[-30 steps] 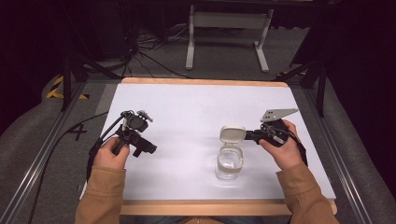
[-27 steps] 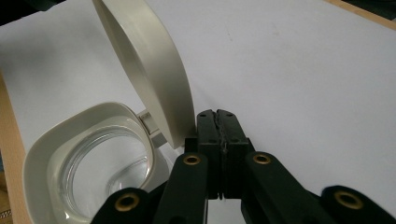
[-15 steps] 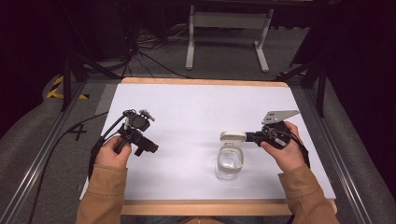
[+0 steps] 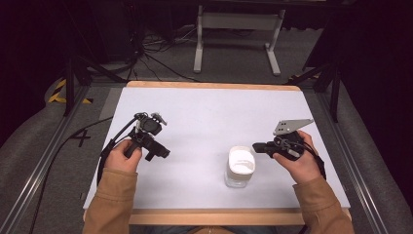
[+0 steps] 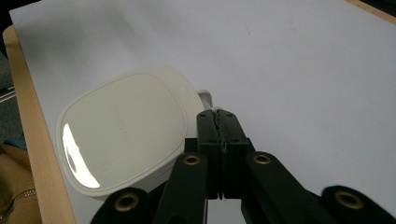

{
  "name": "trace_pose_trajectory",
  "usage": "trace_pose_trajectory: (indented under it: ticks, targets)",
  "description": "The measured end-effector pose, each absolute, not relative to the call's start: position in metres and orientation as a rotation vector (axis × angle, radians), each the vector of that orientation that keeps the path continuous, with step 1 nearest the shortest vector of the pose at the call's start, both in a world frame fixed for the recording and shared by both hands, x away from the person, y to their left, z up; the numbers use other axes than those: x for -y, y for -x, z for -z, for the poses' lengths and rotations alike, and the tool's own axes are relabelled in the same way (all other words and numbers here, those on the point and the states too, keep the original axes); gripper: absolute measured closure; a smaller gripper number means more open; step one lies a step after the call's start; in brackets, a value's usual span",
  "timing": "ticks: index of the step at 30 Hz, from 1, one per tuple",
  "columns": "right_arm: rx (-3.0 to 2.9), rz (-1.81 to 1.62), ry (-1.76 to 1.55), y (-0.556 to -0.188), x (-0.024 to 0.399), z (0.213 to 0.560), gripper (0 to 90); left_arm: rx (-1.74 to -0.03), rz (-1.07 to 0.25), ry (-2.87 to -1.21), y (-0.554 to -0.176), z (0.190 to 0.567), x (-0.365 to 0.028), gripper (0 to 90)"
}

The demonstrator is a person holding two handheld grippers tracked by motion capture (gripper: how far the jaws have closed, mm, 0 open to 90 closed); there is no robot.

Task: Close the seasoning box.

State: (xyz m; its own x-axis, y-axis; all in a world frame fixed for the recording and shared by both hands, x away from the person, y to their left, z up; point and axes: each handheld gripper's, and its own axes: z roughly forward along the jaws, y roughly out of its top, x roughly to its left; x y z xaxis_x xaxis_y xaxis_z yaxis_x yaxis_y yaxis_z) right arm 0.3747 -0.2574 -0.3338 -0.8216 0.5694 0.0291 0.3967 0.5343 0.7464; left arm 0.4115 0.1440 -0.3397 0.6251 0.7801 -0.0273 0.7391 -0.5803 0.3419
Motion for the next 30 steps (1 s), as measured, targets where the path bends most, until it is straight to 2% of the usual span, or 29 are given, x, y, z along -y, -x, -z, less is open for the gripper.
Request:
trace_pose_trajectory:
  ticks: [4, 12, 16, 30]
  targets:
    - [-2.541, -1.181, -0.814, -0.375, 0.259, 0.332, 89.4, -1.229, -0.18, -2.514, -0.411, 0.339, -0.146, 16.7]
    - [-2.436, -1.374, -0.956, -0.375, 0.274, 0.326, 68.3, -1.23, -0.187, -2.512, -0.411, 0.339, -0.146, 16.6]
    - [-2.379, -1.372, -1.015, -0.374, 0.284, 0.323, 62.1, -1.224, -0.182, -2.518, -0.413, 0.338, -0.145, 16.6]
    - [-2.249, -1.252, -1.117, -0.374, 0.326, 0.322, 58.4, -1.214, -0.179, -2.517, -0.416, 0.337, -0.142, 16.6]
